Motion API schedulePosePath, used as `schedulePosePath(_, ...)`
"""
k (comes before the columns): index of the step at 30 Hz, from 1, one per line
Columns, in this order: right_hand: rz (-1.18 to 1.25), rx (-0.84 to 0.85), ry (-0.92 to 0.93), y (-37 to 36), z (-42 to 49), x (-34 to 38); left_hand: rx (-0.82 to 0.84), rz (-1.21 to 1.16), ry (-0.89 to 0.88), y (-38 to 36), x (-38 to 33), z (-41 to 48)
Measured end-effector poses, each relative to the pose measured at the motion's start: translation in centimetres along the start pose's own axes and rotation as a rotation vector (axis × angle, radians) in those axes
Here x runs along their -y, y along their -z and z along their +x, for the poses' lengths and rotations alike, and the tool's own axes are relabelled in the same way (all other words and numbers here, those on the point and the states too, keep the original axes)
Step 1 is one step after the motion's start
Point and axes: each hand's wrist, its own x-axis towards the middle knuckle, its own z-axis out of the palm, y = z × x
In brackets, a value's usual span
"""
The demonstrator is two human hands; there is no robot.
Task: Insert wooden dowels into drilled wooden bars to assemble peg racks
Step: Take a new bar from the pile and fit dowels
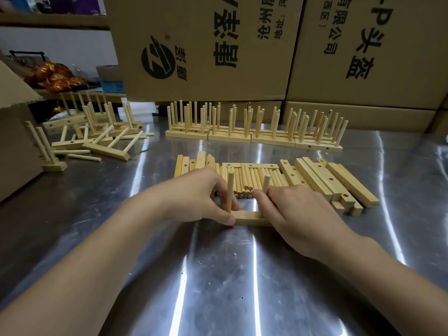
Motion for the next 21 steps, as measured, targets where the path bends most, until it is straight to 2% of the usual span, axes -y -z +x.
schedulePosePath(6, 0.003, 0.077, -0.021, -0.02, 0.10, -0.07, 0.004, 0.014, -0.002, 0.06, -0.01, 0.00)
schedulePosePath(11, -0.012, 0.027, 0.012, 0.00, -0.33, -0.23, -0.003, 0.022, -0.003, 0.03, 0.02, 0.04)
schedulePosePath(21, 0.064, 0.163, 0.038, 0.10, -0.31, -0.25, 0.002, 0.032, -0.005, 0.31, 0.11, 0.08)
